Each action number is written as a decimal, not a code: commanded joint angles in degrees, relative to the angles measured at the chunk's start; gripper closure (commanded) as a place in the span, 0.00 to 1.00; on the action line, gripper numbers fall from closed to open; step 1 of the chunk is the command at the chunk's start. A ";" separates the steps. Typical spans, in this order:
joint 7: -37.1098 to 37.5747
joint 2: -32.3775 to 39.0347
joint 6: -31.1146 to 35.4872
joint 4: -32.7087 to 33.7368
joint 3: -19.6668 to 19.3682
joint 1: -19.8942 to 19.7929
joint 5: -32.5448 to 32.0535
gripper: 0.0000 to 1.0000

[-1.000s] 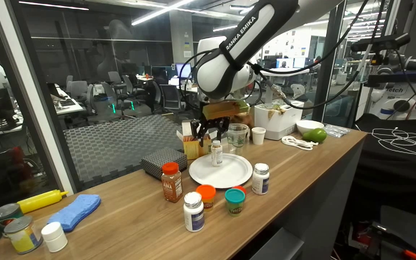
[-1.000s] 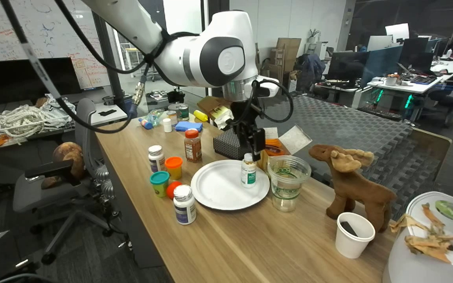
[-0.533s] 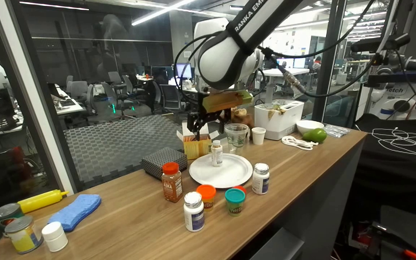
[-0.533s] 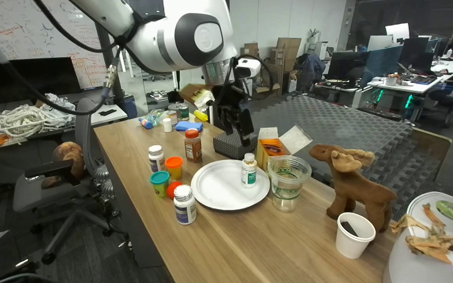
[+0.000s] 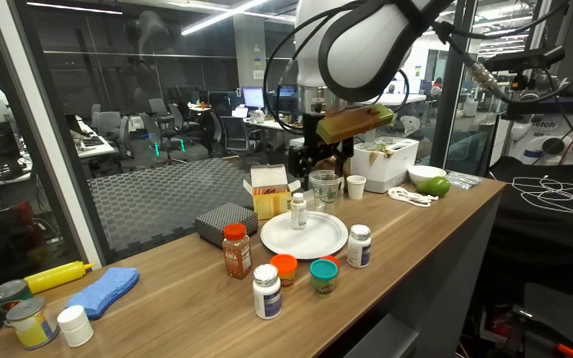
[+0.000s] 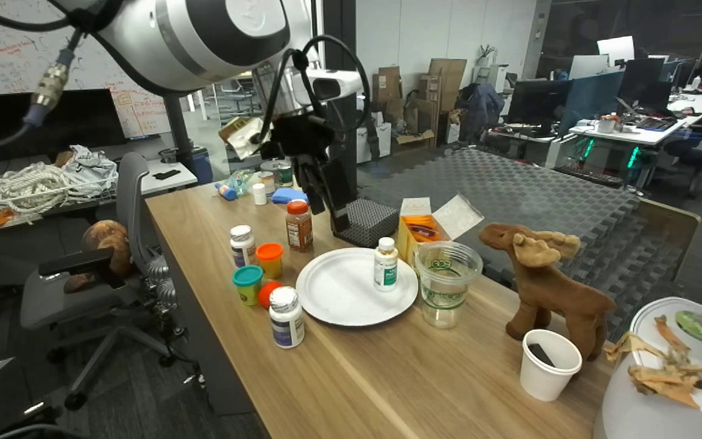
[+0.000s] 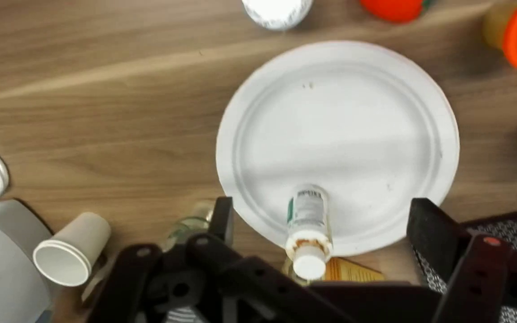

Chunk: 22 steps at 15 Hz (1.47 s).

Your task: Place the containers and orange toy on the white plate

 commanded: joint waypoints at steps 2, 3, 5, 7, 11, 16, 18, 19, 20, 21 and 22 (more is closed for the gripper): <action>-7.22 -4.78 -2.24 -8.11 1.80 -4.62 5.52 0.00; -8.99 -4.62 -2.51 -8.80 1.88 -5.45 7.17 0.00; -13.59 -3.42 -2.14 -9.41 1.86 -7.24 10.67 0.00; -18.24 -2.15 -3.02 -9.13 1.93 -8.86 14.66 0.00; -25.91 -1.29 -4.64 -9.32 2.83 -10.46 21.26 0.00; -31.71 -0.63 -4.88 -9.80 4.24 -10.90 26.98 0.00; -31.58 -0.21 -4.31 -10.12 4.43 -10.65 26.80 0.00; -31.17 0.06 -4.19 -10.19 4.47 -10.58 26.45 0.00; -29.79 0.43 -3.65 -10.36 4.34 -10.35 25.44 0.00; -29.17 0.66 -3.28 -10.52 4.30 -10.16 24.68 0.00; -28.80 0.81 -2.46 -10.76 4.36 -9.99 24.42 0.25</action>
